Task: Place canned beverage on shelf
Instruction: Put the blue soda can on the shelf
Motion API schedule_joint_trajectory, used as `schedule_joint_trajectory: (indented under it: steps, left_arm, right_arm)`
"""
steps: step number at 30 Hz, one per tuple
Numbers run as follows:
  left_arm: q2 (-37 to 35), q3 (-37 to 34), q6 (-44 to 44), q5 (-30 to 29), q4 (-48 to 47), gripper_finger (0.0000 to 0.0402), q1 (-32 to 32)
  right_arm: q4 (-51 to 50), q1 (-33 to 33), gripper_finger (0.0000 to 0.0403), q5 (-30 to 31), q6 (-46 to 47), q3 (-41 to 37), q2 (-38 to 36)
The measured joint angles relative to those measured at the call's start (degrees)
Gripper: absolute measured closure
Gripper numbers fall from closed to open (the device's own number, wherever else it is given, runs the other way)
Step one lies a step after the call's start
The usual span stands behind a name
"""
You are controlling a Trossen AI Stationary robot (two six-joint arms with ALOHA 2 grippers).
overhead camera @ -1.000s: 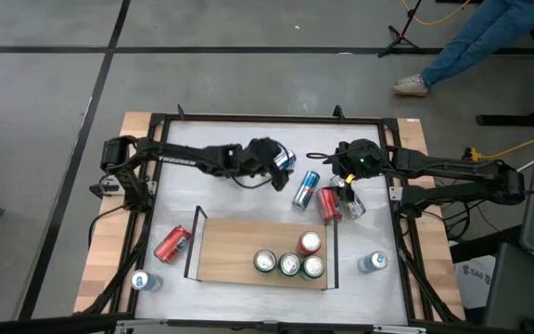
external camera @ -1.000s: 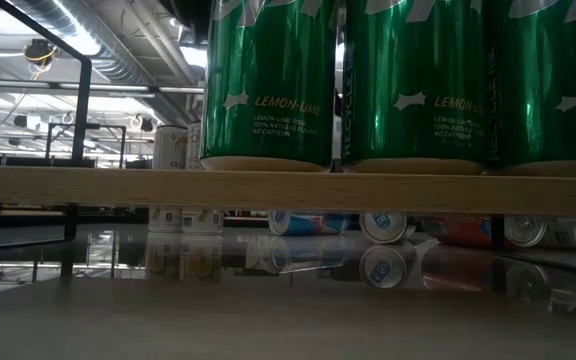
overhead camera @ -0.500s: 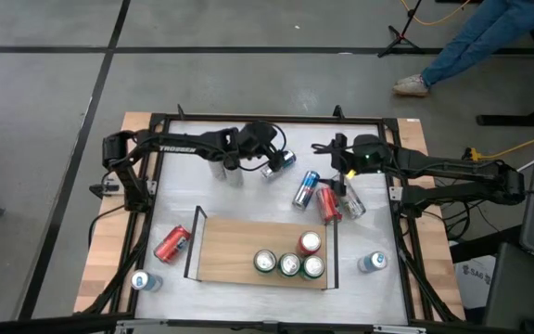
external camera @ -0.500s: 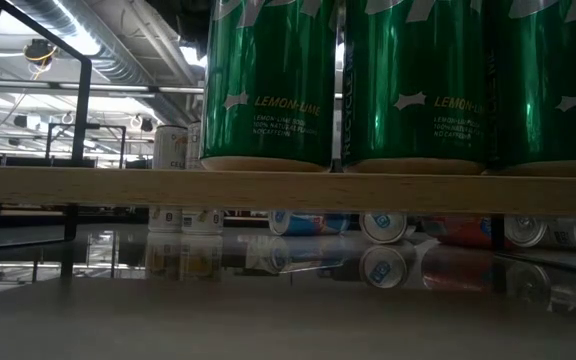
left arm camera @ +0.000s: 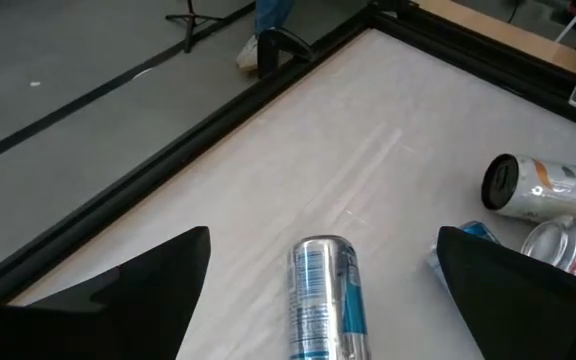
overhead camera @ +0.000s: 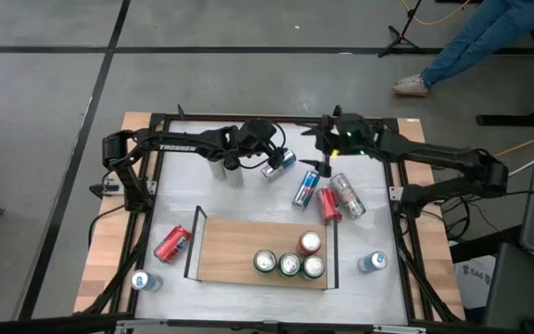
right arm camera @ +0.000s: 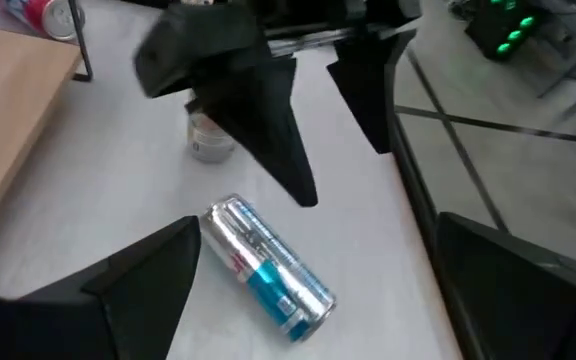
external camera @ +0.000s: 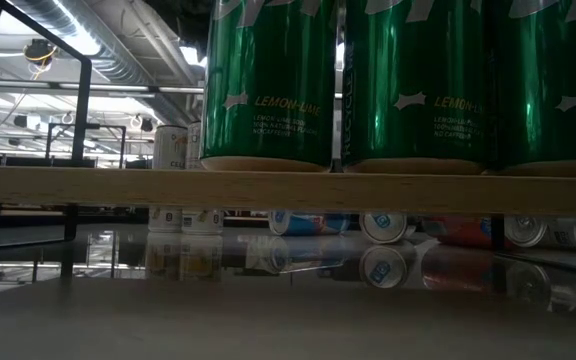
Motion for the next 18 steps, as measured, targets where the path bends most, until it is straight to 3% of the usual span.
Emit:
schedule_joint_trajectory:
  steps: [4, 13, 18]
  left_arm:
    - [0.0, 0.0, 2.5, 0.3, 0.0, 0.0021, 0.7]
    - [-2.0, 0.0, 7.5, 1.9, -0.9, 0.0021, 2.0]
    - [-5.2, 0.1, 8.7, 1.9, -1.4, 0.0021, 2.0]
  right_arm:
    - [-0.1, -3.0, 0.0008, -3.7, -1.7, 2.5, 4.9]
    - [-0.1, -7.9, 0.0008, -4.6, -7.6, 4.4, 12.9]
    - [0.2, -9.5, 0.0008, -9.3, -10.1, 4.4, 16.1]
